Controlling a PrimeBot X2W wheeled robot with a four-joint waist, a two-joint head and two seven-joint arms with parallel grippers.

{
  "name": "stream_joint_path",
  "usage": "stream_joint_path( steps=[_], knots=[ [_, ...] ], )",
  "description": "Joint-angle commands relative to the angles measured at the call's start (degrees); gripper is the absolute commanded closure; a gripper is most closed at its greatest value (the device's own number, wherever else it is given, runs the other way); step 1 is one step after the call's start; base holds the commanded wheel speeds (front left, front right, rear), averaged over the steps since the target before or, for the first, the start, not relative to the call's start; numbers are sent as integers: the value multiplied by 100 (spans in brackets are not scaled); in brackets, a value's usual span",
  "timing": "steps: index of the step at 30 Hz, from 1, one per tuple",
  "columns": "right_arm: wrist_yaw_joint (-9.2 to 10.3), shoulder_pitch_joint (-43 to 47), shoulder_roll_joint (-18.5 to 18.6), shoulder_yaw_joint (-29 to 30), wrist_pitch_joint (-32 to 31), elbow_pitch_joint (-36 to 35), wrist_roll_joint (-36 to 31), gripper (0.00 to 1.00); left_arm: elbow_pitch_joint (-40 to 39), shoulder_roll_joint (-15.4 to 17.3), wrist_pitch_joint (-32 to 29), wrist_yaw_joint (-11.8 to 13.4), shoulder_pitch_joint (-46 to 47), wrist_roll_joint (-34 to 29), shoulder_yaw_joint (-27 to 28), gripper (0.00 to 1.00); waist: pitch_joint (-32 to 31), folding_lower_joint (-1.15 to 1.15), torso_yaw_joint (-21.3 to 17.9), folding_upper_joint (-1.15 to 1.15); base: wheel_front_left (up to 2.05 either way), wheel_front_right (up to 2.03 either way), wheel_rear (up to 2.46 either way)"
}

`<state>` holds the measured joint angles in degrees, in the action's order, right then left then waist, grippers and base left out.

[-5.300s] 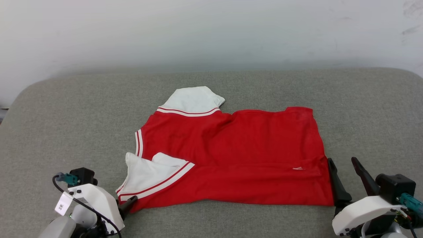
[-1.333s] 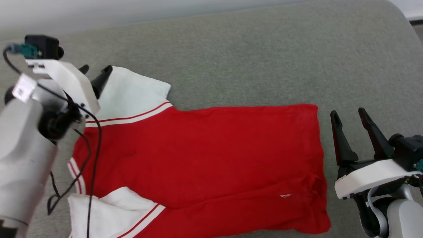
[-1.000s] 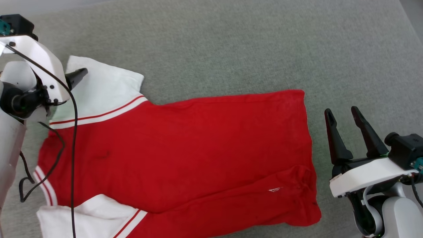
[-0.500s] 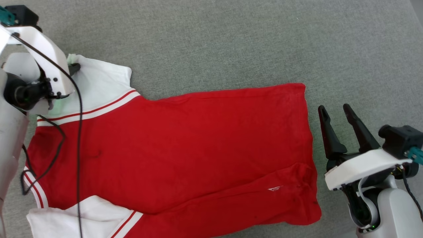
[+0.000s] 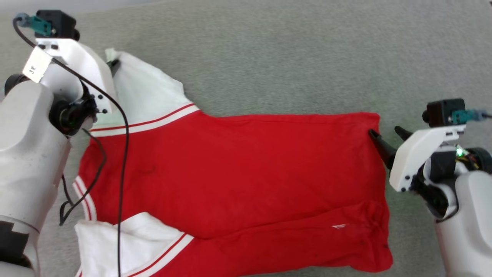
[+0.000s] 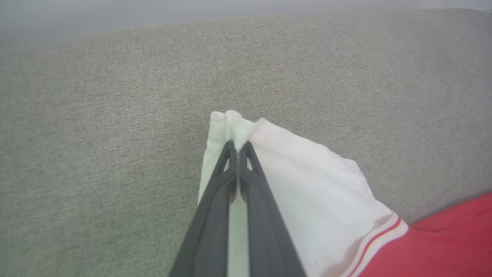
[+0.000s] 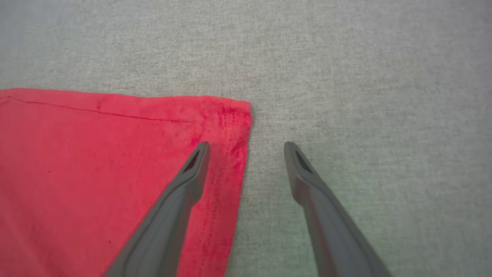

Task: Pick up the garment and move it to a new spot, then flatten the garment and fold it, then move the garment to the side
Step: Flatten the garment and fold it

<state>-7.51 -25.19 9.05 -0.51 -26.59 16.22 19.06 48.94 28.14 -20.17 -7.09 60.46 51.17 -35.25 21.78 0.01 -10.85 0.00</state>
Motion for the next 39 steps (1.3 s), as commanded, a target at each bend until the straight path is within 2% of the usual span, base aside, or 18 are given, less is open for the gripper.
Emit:
stream_joint_path(
  steps=[1,7,13,14,15,16,21,25,29,35,36,39],
  knots=[
    [4,-214,116,-54,-273,170,39,0,-48,-44,137,-11,76,-21,1,100,-129,-1,242,0,0,0,0],
    [4,-800,445,-307,-1219,810,139,0,-268,-158,393,-22,37,14,-63,100,-109,-1,592,0,0,0,0],
    [3,-998,511,-602,-1891,1503,208,0,-522,-182,499,-34,-65,100,-119,100,21,-1,804,0,0,0,0],
    [3,-987,468,-612,-2014,1649,260,21,-549,-168,511,-35,-81,105,-134,100,32,-1,823,0,0,0,0],
    [2,-978,415,-625,-2093,1749,301,63,-570,-164,522,-37,-106,134,-149,100,41,-1,837,0,0,0,0],
    [1,-989,401,-652,-2129,1815,306,99,-594,-176,529,-38,-137,163,-163,100,46,-1,850,0,0,0,0],
    [-3,-1222,449,-565,-1827,1728,334,100,-673,-130,617,-42,-279,209,-239,100,-62,-1,868,0,0,0,0],
    [4,-1342,548,-339,-1435,1316,251,100,-753,-84,851,-43,-486,281,-203,100,-272,-1,891,0,0,0,0],
    [4,-1063,576,-49,-1185,862,156,100,-919,-36,1164,-28,-856,370,-113,100,-518,-1,934,0,0,0,0],
    [4,-263,389,363,-1087,151,20,100,-1406,96,1588,170,-1787,544,2,100,-860,-1,1034,0,0,0,0],
    [4,257,226,509,-1087,-123,-21,100,-1706,133,1762,340,-2422,706,86,100,-1022,-1,1069,0,0,0,0],
    [4,751,55,681,-1097,-316,-20,100,-2020,142,1937,537,-3068,853,145,100,-1149,-1,1117,0,0,0,0]
  ],
)
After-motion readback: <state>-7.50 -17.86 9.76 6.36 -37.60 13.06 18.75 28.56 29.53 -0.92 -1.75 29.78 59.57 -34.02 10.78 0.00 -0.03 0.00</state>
